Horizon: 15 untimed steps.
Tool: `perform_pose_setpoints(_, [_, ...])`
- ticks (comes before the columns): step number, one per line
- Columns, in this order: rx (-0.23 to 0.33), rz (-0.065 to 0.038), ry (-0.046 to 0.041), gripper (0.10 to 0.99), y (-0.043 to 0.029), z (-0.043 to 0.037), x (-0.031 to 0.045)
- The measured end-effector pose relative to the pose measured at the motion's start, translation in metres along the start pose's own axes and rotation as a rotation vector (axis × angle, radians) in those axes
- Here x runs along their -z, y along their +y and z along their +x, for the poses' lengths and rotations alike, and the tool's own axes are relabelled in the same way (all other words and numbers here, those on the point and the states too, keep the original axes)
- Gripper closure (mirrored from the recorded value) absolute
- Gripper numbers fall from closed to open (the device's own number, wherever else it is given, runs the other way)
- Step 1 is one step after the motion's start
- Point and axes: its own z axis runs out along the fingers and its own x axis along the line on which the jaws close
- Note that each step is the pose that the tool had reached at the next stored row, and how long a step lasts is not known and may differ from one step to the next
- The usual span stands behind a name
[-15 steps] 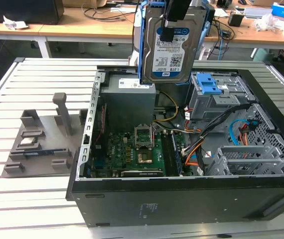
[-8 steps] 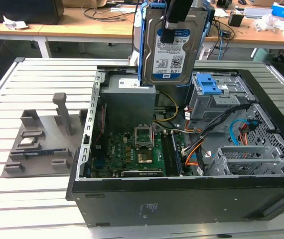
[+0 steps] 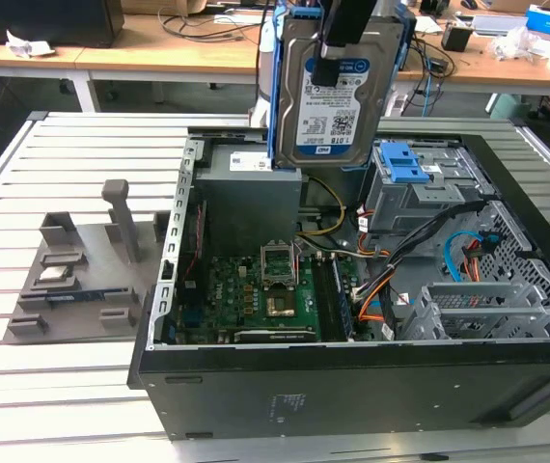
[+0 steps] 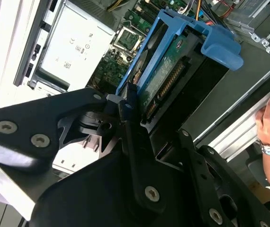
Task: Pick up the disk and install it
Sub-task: 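Pick up the disk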
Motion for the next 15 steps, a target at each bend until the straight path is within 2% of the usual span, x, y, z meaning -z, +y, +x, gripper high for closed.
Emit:
perform_pose_setpoints(8, [0.0, 0.0, 0.004, 0.725, 0.0004, 0.012, -0.0006])
perform_pose_setpoints(15, [-0.001, 0.0, 0.0098, 0.725, 0.0006, 0.0186, -0.0009])
